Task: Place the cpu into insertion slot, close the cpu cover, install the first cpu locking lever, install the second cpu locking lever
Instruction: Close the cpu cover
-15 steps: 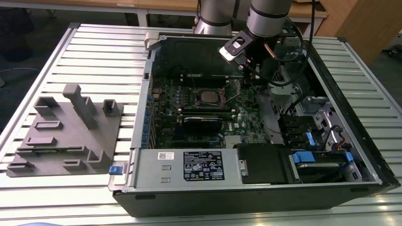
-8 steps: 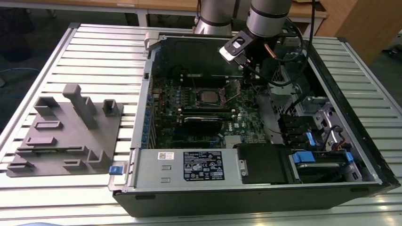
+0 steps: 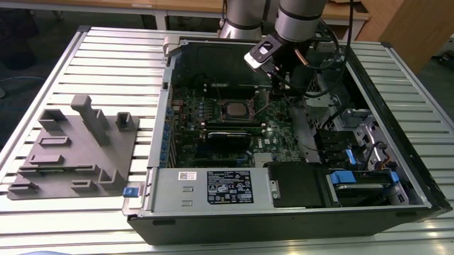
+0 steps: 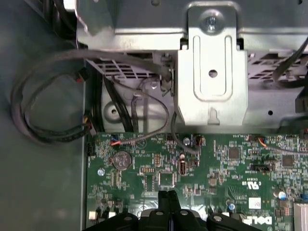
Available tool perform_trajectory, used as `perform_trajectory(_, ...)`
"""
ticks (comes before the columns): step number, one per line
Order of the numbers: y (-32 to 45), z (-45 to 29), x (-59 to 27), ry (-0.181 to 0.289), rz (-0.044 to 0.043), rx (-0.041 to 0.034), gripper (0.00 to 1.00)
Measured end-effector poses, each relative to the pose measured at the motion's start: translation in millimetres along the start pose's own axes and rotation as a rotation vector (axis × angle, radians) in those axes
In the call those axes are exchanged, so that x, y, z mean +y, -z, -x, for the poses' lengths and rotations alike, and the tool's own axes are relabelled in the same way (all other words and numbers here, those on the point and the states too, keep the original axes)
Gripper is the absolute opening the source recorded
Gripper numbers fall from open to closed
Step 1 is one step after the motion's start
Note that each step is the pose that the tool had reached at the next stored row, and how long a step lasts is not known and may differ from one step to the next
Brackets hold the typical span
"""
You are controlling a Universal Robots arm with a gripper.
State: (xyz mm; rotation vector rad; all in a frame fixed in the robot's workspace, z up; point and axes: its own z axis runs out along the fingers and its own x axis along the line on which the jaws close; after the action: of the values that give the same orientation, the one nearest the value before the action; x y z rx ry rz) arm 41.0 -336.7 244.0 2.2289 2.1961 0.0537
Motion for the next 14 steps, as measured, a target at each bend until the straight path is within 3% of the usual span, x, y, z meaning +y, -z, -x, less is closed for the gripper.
perform_trajectory(14,0.3,0.4,-29.6,0.0,0.0,0.0,0.11)
